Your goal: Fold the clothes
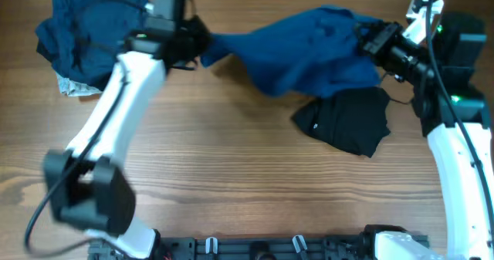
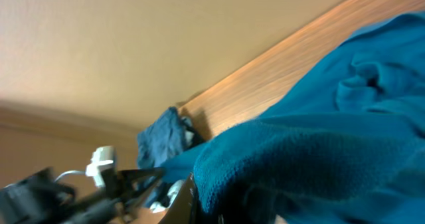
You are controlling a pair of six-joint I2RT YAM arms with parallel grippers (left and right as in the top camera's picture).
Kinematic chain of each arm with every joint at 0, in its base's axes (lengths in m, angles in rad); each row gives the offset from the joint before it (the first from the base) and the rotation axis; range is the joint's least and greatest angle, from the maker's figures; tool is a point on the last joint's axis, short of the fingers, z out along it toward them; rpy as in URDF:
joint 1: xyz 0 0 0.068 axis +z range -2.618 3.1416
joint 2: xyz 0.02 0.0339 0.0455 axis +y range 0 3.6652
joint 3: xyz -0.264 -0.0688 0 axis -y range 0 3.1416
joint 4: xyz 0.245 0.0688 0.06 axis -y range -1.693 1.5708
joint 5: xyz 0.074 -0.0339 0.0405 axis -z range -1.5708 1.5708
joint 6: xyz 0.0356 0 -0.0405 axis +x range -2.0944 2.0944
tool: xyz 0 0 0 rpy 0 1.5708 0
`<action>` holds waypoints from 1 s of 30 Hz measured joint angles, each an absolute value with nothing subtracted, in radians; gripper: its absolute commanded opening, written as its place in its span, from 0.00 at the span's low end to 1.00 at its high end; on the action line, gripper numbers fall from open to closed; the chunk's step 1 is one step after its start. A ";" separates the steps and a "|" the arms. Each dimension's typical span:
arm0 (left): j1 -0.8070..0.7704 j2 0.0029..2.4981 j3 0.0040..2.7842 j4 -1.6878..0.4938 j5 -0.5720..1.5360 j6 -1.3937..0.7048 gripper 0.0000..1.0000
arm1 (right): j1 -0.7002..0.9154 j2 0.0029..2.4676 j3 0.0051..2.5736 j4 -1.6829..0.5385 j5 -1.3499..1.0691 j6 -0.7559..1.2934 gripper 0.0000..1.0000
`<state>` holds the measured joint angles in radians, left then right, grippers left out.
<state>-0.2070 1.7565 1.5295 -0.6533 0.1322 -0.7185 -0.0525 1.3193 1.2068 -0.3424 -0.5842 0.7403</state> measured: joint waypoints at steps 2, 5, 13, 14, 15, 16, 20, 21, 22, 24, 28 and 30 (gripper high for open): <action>-0.155 1.685 1.531 -0.712 0.104 -0.712 0.04 | -0.015 1.371 1.207 -0.290 -0.614 0.763 0.04; -0.088 1.634 1.533 -0.776 0.073 -0.704 0.04 | 0.043 1.466 1.207 -0.190 -0.664 0.795 0.04; -0.038 1.624 1.533 -0.901 0.016 -0.675 0.66 | 0.136 1.616 1.207 -0.243 -0.721 0.760 0.99; -0.038 1.624 1.533 -0.902 0.012 -0.669 0.70 | 0.135 1.616 1.211 -0.296 -0.701 0.733 0.99; -0.038 1.624 1.533 -0.902 0.010 -0.663 0.72 | 0.135 1.615 1.211 -0.311 -0.696 0.707 1.00; -0.038 1.624 1.533 -0.902 0.007 -0.659 0.74 | 0.135 1.615 1.223 -0.397 -0.641 0.686 0.96; -0.038 1.624 1.533 -0.914 0.004 -0.648 0.74 | 0.134 1.606 1.297 -0.714 -0.465 0.615 0.61; -0.038 1.624 1.533 -0.913 0.004 -0.648 0.74 | 0.135 1.602 1.311 -0.775 -0.428 0.603 0.52; -0.038 1.624 1.533 -0.914 0.004 -0.648 0.75 | 0.135 1.599 1.316 -0.825 -0.402 0.596 0.45; -0.038 1.624 1.533 -0.915 0.005 -0.648 0.75 | 0.135 1.597 1.316 -0.909 -0.352 0.577 0.32; -0.038 1.624 1.533 -0.915 0.007 -0.648 0.78 | 0.135 1.600 1.304 -0.934 -0.287 0.548 0.12; -0.038 1.624 1.533 -0.920 0.009 -0.648 0.80 | 0.135 1.603 1.276 -0.934 -0.263 0.539 0.04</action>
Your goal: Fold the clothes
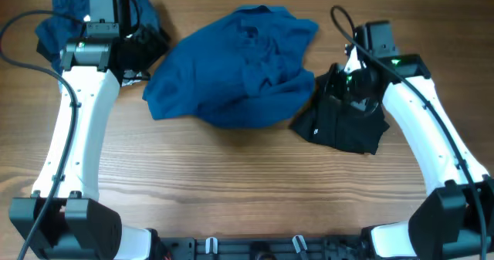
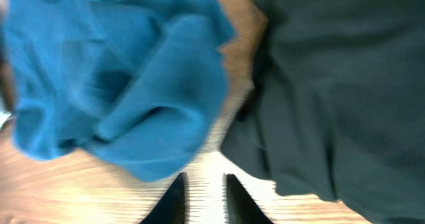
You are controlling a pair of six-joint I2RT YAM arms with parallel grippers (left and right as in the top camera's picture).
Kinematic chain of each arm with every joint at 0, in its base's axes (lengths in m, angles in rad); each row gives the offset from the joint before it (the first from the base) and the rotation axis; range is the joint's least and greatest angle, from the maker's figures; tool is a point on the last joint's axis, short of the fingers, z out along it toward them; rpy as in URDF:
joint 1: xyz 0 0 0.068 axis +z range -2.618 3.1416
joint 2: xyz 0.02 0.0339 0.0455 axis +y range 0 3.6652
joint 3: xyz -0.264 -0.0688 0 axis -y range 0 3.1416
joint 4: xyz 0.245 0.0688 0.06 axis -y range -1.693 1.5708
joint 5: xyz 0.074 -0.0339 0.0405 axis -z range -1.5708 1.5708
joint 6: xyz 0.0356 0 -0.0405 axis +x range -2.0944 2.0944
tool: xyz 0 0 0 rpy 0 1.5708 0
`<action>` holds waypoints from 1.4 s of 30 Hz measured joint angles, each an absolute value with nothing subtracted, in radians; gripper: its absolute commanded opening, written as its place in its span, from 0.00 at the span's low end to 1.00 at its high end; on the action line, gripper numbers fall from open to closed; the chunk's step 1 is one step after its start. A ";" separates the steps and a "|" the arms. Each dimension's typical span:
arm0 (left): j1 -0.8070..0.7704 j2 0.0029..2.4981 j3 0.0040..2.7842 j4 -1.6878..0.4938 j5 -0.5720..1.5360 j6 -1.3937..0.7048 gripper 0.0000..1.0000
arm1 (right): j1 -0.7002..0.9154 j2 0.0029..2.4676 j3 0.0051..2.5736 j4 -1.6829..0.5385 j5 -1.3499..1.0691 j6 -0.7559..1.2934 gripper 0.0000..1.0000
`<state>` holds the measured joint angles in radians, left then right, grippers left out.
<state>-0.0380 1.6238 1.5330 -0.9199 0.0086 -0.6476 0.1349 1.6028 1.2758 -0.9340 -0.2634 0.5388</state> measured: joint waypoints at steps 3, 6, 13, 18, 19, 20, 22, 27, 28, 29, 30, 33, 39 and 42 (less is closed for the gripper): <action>-0.038 1.624 1.533 -0.925 0.009 -0.648 0.83 | 0.135 1.629 1.198 -0.880 -0.233 0.521 0.04; -0.038 1.624 1.533 -0.925 0.009 -0.648 0.86 | 0.135 1.687 1.167 -0.844 -0.226 0.494 0.04; -0.038 1.624 1.533 -0.931 0.009 -0.648 0.89 | 0.131 1.850 1.166 -0.819 -0.194 0.466 0.04; -0.038 1.624 1.533 -0.936 0.009 -0.648 0.91 | 0.064 1.881 1.169 -0.868 -0.166 0.466 0.04; -0.038 1.624 1.533 -0.936 0.009 -0.648 0.91 | 0.035 1.881 1.169 -0.879 -0.152 0.466 0.04; -0.038 1.624 1.533 -0.936 0.009 -0.648 0.92 | 0.001 1.881 1.169 -0.889 -0.132 0.464 0.04; -0.038 1.624 1.533 -0.936 0.009 -0.648 0.93 | -0.078 1.881 1.171 -0.910 -0.070 0.458 0.06; -0.038 1.624 1.533 -0.947 0.009 -0.648 0.94 | -0.271 1.882 1.175 -0.907 0.075 0.450 0.27; -0.038 1.624 1.533 -0.953 0.009 -0.648 0.94 | -0.315 1.884 1.182 -0.910 0.091 0.449 0.27; -0.038 1.624 1.533 -0.961 0.009 -0.648 0.94 | -0.360 1.889 1.195 -0.925 0.108 0.448 0.25; -0.038 1.624 1.533 -0.966 0.009 -0.648 0.94 | -0.419 1.901 1.222 -0.961 0.126 0.453 0.23; -0.038 1.624 1.533 -0.969 0.012 -0.648 0.94 | -0.560 1.916 1.318 -1.099 0.135 0.489 0.24; -0.038 1.624 1.533 -1.003 0.020 -0.648 0.94 | -0.612 1.863 1.459 -1.171 -0.258 0.334 0.94; -0.038 1.624 1.533 -1.045 0.024 -0.649 0.96 | -0.516 1.785 1.462 -1.181 -0.477 0.205 1.00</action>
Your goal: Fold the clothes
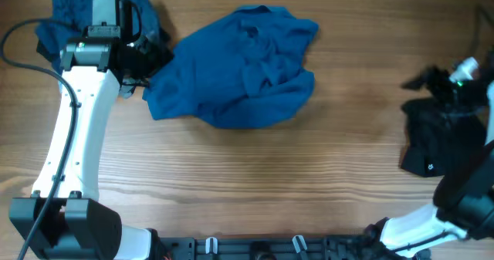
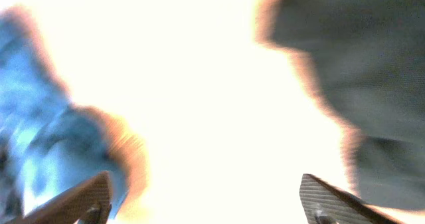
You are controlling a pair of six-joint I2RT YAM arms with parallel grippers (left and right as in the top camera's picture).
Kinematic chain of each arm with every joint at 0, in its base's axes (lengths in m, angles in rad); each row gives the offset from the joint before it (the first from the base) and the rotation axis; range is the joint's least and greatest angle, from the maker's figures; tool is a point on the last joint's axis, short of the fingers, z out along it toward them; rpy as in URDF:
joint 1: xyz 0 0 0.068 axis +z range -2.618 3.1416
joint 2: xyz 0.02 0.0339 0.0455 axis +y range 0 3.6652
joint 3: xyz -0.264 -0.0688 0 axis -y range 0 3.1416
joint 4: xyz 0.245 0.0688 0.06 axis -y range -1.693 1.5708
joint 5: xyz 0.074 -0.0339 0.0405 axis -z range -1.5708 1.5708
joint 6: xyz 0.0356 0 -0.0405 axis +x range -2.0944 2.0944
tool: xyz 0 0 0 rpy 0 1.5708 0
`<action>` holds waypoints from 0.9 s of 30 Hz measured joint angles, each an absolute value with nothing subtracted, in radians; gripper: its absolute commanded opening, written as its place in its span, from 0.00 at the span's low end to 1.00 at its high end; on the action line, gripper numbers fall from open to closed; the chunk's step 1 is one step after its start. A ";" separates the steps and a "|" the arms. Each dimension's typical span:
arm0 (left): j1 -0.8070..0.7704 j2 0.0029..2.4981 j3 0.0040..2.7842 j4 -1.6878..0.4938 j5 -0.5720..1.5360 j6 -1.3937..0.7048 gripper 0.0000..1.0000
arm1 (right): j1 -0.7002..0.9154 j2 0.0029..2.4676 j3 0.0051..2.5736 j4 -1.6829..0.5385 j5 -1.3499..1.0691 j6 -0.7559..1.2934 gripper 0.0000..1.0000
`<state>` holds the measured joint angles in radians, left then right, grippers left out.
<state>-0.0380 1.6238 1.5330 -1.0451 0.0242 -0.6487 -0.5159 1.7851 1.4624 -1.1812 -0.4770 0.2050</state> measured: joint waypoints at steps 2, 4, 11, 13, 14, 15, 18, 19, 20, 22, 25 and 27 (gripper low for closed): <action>-0.038 1.624 1.527 -1.055 0.025 -0.660 0.97 | -0.393 1.733 1.465 -1.172 -0.569 0.138 1.00; -0.038 1.624 1.511 -1.055 0.025 -0.676 0.98 | -0.264 1.716 1.467 -1.114 -0.584 0.129 1.00; -0.038 1.680 1.415 -1.052 0.028 -0.721 0.98 | 0.141 1.720 1.469 -0.953 -0.451 0.262 0.99; -0.038 1.707 1.384 -1.028 0.031 -0.725 0.96 | 0.200 1.728 1.469 -0.919 -0.400 0.301 0.99; -0.038 1.728 1.372 -1.005 0.031 -0.733 0.96 | 0.231 1.737 1.469 -0.892 -0.369 0.318 1.00; -0.038 1.745 1.364 -0.994 0.033 -0.739 0.95 | 0.254 1.747 1.469 -0.869 -0.343 0.328 0.99; -0.038 1.804 1.356 -0.970 0.054 -0.748 0.95 | 0.303 1.776 1.469 -0.820 -0.278 0.345 0.99; -0.038 1.814 1.356 -0.966 0.057 -0.750 0.94 | 0.313 1.786 1.469 -0.805 -0.259 0.348 0.99; -0.038 1.847 1.356 -0.962 0.066 -0.751 0.94 | 0.317 1.796 1.469 -0.793 -0.248 0.349 0.99; -0.038 1.877 1.355 -0.955 0.074 -0.751 0.95 | 0.321 1.816 1.469 -0.779 -0.237 0.351 1.00; -0.038 1.906 1.354 -0.949 0.073 -0.754 0.96 | 0.326 1.850 1.469 -0.776 -0.226 0.348 1.00; -0.034 1.918 1.354 -0.949 0.065 -0.754 0.94 | 0.332 1.863 1.469 -0.776 -0.223 0.339 1.00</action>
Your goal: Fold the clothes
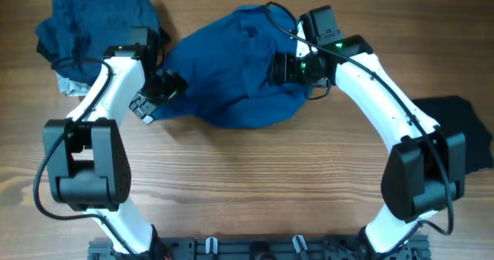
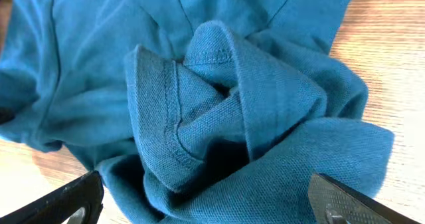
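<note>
A blue polo shirt (image 1: 231,75) lies crumpled at the middle back of the table. My right gripper (image 1: 279,69) hangs over its bunched right side. In the right wrist view the gripper (image 2: 209,203) is open wide, its fingertips (image 2: 74,199) at either side of a thick fold of the shirt (image 2: 219,84), gripping nothing. My left gripper (image 1: 153,94) sits at the shirt's left edge, low by the cloth. Whether it holds the cloth is hidden from above.
A black garment (image 1: 459,129) lies at the table's right edge. A heap of dark blue clothes (image 1: 93,21) over something pale fills the back left corner. The wooden table (image 1: 255,183) shows bare in front of the shirt.
My right gripper was at the far right by the black garment and is now over the blue shirt's right side, open. My left gripper has shifted down along the shirt's left edge.
First both grippers held the blue shirt stretched in the air, the black garment lying by it. Then the shirt lay crumpled and my right gripper was over the black garment. Then that garment lay at the right edge. Now my right gripper is back over the shirt.
</note>
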You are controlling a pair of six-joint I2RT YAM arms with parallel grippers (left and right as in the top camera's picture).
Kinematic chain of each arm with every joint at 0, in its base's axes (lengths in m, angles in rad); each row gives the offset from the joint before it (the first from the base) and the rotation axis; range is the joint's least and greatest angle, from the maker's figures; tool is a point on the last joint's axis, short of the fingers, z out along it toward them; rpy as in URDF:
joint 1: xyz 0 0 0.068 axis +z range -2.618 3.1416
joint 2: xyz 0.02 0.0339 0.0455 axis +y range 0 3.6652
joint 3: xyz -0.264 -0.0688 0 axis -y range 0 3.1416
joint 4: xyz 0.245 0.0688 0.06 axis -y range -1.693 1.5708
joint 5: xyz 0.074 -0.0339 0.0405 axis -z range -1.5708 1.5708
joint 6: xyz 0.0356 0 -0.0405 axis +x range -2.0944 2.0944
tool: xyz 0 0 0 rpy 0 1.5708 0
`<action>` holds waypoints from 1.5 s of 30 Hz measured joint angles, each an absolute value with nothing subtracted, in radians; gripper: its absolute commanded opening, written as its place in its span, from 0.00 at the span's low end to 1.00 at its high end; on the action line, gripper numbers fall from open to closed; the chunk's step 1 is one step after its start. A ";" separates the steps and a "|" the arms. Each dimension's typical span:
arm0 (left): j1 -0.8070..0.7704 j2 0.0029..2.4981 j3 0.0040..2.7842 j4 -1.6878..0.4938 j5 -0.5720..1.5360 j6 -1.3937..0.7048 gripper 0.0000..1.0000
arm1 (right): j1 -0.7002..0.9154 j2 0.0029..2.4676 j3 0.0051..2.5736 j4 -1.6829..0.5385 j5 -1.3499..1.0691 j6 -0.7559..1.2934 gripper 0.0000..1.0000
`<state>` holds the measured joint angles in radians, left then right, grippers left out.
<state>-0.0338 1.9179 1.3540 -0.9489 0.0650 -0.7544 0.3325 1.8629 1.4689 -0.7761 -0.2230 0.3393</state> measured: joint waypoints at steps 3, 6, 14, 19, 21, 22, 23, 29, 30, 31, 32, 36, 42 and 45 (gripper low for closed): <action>-0.008 1.951 1.354 -0.949 0.065 -0.754 0.94 | 0.357 1.874 1.469 -0.776 -0.207 0.316 0.92; 0.009 1.972 1.353 -0.942 0.065 -0.754 0.93 | 0.381 1.892 1.469 -0.776 -0.187 0.309 0.88; 0.009 1.974 1.352 -0.900 0.065 -0.754 0.88 | 0.477 1.920 1.469 -0.801 -0.075 0.305 0.80; 0.009 2.023 1.352 -0.893 0.065 -0.758 0.69 | 0.520 1.921 1.469 -0.830 0.028 0.328 0.42; 0.009 2.031 1.354 -0.895 0.065 -0.756 0.54 | 0.520 1.921 1.469 -0.836 0.059 0.342 0.33; 0.009 2.031 1.354 -0.896 0.065 -0.759 0.41 | 0.519 1.921 1.469 -0.840 0.076 0.347 0.27; 0.009 2.031 1.354 -0.896 0.065 -0.754 0.30 | 0.519 1.921 1.469 -0.845 0.088 0.359 0.23; 0.009 2.031 1.354 -0.897 0.073 -0.748 0.04 | 0.505 1.921 1.469 -0.917 0.203 0.407 0.04; 0.009 2.031 1.354 -0.897 0.073 -0.746 0.04 | 0.496 1.921 1.469 -0.934 0.223 0.413 0.04; 0.009 2.031 1.354 -0.897 0.073 -0.746 0.04 | 0.485 1.921 1.469 -0.952 0.238 0.421 0.04; 0.009 2.031 1.354 -0.897 0.073 -0.746 0.04 | 0.470 1.921 1.469 -0.968 0.252 0.433 0.04; 0.009 2.031 1.354 -0.897 0.076 -0.746 0.04 | 0.426 1.909 1.469 -0.988 0.273 0.450 0.04; 0.009 1.996 1.350 -0.938 0.118 -0.735 0.04 | 0.381 1.729 1.469 -1.042 0.274 0.474 0.04; 0.009 1.912 1.349 -0.963 0.130 -0.731 0.04 | 0.319 1.646 1.471 -1.133 0.281 0.491 0.15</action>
